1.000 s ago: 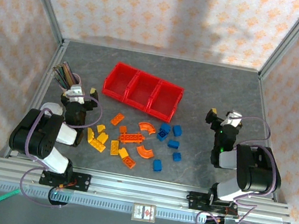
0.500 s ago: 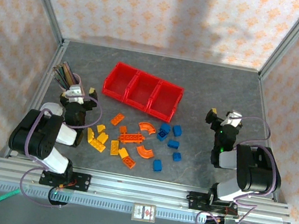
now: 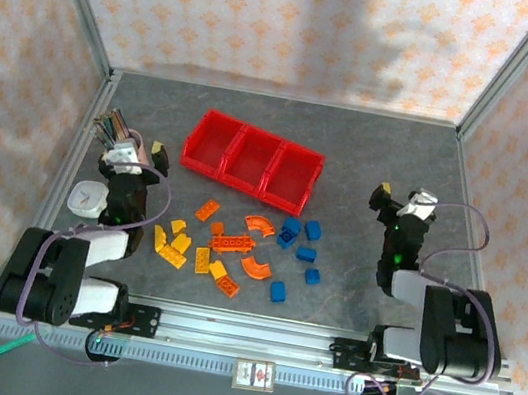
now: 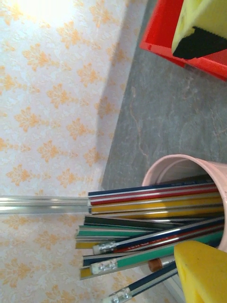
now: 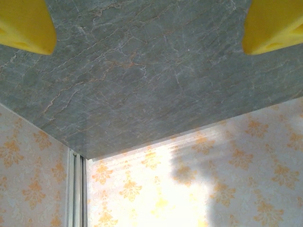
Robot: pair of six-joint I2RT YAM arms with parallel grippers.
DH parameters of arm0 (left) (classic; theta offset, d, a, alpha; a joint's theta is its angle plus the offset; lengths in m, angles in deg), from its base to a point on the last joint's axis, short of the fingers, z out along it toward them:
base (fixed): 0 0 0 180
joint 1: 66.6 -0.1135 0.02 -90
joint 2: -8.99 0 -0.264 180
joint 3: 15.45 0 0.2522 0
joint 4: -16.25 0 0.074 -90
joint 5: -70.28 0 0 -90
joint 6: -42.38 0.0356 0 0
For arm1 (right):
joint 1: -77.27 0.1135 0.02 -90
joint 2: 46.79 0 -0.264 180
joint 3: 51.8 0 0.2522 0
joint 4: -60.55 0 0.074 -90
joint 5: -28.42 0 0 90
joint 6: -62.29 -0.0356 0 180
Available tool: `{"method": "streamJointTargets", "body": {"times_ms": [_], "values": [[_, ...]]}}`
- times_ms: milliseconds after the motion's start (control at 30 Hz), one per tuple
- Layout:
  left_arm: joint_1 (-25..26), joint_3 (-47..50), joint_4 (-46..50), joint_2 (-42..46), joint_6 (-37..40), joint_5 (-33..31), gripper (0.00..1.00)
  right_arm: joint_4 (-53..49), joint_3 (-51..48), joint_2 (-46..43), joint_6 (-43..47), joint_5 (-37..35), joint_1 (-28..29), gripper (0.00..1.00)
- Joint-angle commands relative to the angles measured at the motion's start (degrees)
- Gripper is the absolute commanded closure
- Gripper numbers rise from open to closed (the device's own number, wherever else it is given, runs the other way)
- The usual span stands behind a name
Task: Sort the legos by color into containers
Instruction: Pick up the lego from the center of the table.
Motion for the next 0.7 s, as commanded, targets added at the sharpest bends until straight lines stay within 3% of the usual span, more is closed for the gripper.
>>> {"method": "streamJointTargets", "body": {"times_ms": [0, 200, 267, 333, 667], "values": [[0.0, -2.1, 7.3, 3.9, -6.7, 1.1, 0.0, -10.3, 3.6, -4.2, -5.3, -2.3, -0.3, 0.0], [-0.4, -2.5, 14.2, 10.8, -19.4, 4.5, 0.01, -28.4, 9.2, -9.9, -20.5, -3.6, -0.3, 0.0], [-0.4, -0.5, 14.4, 12.0, -26.4, 1.7, 0.01, -29.9, 8.6, -11.2, -23.1, -0.1, -0.3, 0.0], [-1.0, 0.0, 16.3, 13.2, -30.7, 3.4, 0.01, -31.9, 8.5, -11.8, -24.9, 4.0, -0.3, 0.0], [0.5, -10.6, 44.5, 15.6, -31.7, 14.4, 0.01, -47.6, 17.2, -5.0, -23.6, 16.1, 1.8, 0.0]]}}
